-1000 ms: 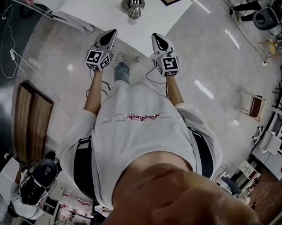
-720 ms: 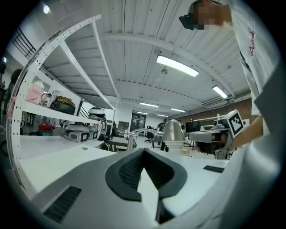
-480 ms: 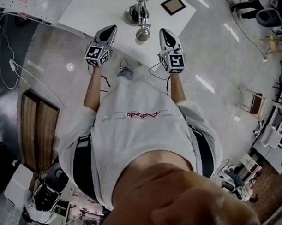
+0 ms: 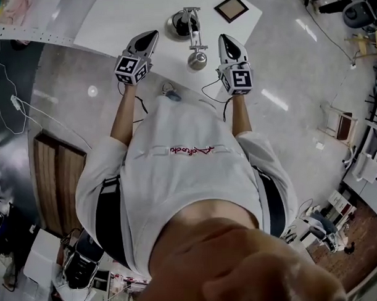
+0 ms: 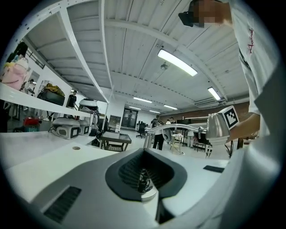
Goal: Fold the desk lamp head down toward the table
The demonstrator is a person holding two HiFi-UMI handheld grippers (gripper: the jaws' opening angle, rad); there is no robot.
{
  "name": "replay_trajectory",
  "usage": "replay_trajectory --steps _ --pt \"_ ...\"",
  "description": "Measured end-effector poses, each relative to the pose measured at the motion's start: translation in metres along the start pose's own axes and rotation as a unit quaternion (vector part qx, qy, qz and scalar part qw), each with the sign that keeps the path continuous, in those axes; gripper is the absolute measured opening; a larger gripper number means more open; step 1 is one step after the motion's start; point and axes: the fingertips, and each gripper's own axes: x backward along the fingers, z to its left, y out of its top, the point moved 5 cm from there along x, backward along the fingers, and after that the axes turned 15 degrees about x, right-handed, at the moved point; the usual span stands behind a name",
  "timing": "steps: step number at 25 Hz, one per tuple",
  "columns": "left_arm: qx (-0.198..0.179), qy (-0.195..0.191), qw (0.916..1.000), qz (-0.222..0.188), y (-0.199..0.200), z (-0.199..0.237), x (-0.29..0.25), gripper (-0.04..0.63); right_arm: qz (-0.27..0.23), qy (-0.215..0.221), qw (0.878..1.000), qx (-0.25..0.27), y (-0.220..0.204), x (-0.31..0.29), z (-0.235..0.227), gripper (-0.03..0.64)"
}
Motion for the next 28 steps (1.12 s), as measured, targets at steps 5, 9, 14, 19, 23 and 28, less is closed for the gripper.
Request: replay_trajectory --steps 5,9,14,19,23,28 --pt "0.002 -0.011 0.9999 0.013 -0.003 0.003 -0.016 0.025 0.005 0.002 1.0 0.0 -0.004 -0.007 -0.002 0.025" --pt "0.004 -0.009 0.9998 0.018 -0.008 0.004 -0.028 0.025 0.006 0.019 1.0 -0.001 -0.01 -0.018 -0.004 0.025" --pt "0.013 0.014 0.9997 0.016 -0.019 -0.001 -0.036 0.025 -0.008 0.055 0.998 -0.003 -0.014 -0.029 -0.008 0.025" --pt "0.016 0.038 0.9989 0.023 -0.03 -0.005 -0.037 0.025 -0.015 0.088 0.996 -0.01 -0.024 -0.035 -0.01 0.025" --pt "0.016 0.053 0.9981 0.027 -0.036 -0.01 -0.036 0.025 -0.009 0.107 0.994 -0.021 -0.037 -0.032 -0.008 0.025" --pt "0.023 0.061 0.9974 0.033 -0.048 -0.013 -0.031 0.025 -0.001 0.121 0.992 -0.035 -0.049 -0.027 0.002 0.025"
